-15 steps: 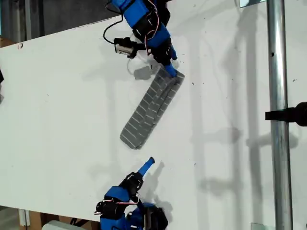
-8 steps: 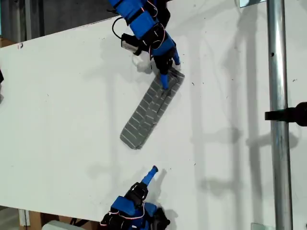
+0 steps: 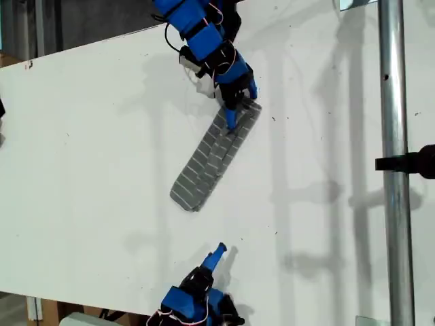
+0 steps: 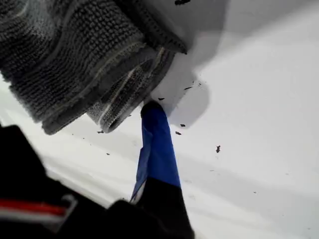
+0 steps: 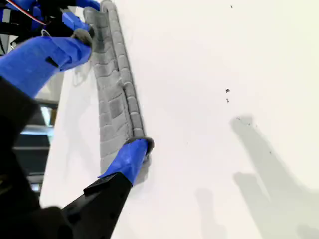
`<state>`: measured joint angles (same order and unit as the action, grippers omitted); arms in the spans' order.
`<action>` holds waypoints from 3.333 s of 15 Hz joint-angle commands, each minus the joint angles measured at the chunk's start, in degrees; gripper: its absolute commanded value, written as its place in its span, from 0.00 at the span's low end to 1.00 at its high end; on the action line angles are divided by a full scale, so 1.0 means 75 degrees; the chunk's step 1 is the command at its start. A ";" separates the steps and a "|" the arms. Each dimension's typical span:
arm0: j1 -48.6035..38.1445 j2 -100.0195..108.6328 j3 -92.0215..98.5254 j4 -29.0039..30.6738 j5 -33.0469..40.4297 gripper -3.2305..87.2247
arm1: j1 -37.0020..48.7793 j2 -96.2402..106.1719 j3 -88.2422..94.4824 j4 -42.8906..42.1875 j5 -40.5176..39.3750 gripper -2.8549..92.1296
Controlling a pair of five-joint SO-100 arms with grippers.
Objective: Grasp corners of a towel and fold twice.
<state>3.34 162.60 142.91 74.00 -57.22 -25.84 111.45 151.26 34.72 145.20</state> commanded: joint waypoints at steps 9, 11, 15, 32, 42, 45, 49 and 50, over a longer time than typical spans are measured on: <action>0.1383 0.4336 0.2238 -0.0809 -0.0434 0.31 | 0.0563 -0.0223 0.0586 -0.1254 -0.1254 0.51; 0.1430 0.4781 0.2414 -0.0539 -0.0445 0.30 | 0.0457 -0.0152 0.0047 -0.0598 -0.1066 0.55; 0.1430 0.4781 0.2555 -0.0504 -0.0352 0.30 | 0.0176 0.2262 -0.0516 0.2695 0.0363 0.57; 0.1594 0.4805 0.2520 -0.0480 -0.0246 0.29 | 0.0410 -0.1242 0.0281 -0.2273 -0.0398 0.06; 0.1453 0.4805 0.2508 -0.0492 -0.0164 0.28 | 0.0609 0.3398 -0.1418 0.3469 -0.2648 0.03; 0.1406 0.4805 0.2531 -0.0516 -0.0258 0.28 | 0.1559 0.2508 -0.2473 0.2332 -0.4852 0.03; 0.1406 0.4805 0.2566 -0.0504 -0.0410 0.28 | 0.2660 0.0891 -0.3270 0.0023 -0.6832 0.03; 0.1383 0.4805 0.2578 -0.0504 -0.0422 0.28 | 0.2871 0.0480 -0.3633 -0.0199 -0.7184 0.03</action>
<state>14.68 198.19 162.51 70.40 -59.68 -6.42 117.25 129.81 36.39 94.92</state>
